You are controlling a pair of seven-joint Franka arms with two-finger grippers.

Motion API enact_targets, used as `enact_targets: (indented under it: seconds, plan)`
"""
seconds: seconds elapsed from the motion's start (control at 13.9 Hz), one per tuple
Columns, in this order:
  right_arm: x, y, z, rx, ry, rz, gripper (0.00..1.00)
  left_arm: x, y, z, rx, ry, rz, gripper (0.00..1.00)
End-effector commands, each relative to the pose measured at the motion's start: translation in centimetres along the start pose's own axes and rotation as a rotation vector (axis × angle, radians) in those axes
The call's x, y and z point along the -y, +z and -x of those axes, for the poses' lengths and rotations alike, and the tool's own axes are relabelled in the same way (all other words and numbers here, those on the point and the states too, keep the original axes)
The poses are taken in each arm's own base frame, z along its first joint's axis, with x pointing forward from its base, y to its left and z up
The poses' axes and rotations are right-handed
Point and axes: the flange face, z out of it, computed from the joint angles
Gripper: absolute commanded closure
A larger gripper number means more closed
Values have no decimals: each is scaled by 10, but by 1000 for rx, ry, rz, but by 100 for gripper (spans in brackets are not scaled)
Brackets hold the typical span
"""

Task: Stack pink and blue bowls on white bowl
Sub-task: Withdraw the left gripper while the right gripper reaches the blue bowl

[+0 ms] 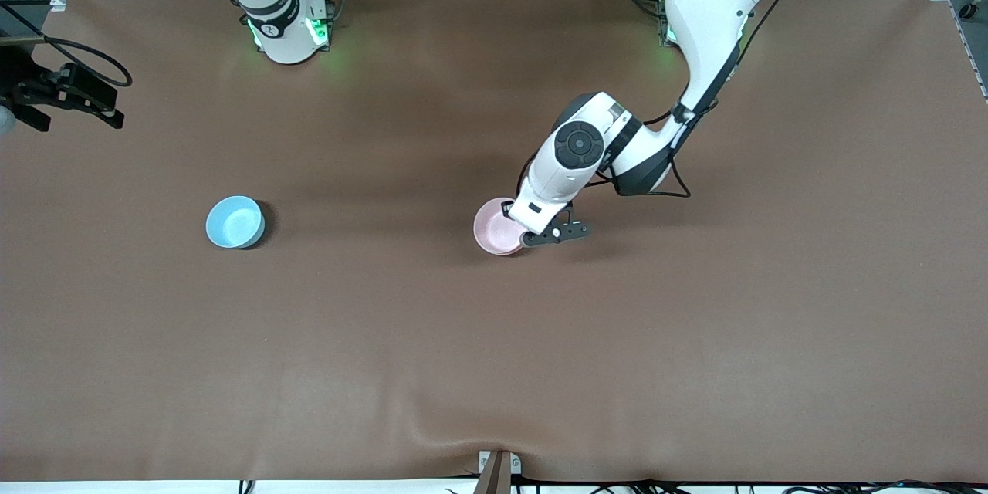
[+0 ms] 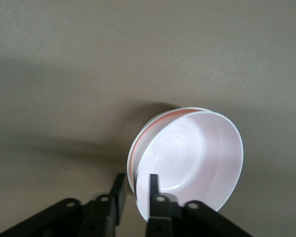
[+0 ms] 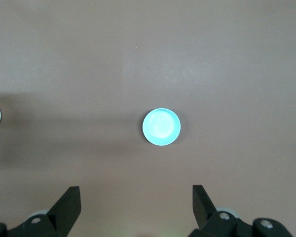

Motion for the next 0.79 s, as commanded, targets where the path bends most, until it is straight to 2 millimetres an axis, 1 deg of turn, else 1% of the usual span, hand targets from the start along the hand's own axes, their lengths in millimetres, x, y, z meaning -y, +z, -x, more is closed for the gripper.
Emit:
enact_targets:
  seconds: [0.0,0.07,0.22,0.36,0.43,0.5,0.58,0.65,0.72]
  plan:
    - [0,-2,0,-4,-9,16,0,7,-35,-7,-43,-20,-31,0]
    - [0,-2,0,-4,-9,16,0,15,-54,-15,-52,-28,-50,0]
    - [-1,-2,-1,-6,-6,16,0,48,-118,-45,-81,-32,-88,0]
    - [-6,5,-8,5,4,15,0,90,-177,-73,-112,-16,-108,0]
    - [-7,6,-9,6,4,15,0,110,-204,-84,-135,-33,-108,0]
    - [-11,17,-16,26,12,15,0,129,-232,-94,-163,-63,-105,0]
    - [-13,34,-26,57,7,19,0,158,-256,-111,-183,-95,-100,0]
    - [-13,39,-31,65,6,25,0,179,-276,-121,-196,-83,-102,0]
    - [-13,42,-33,67,8,26,0,189,-305,-120,-213,-37,-108,0]
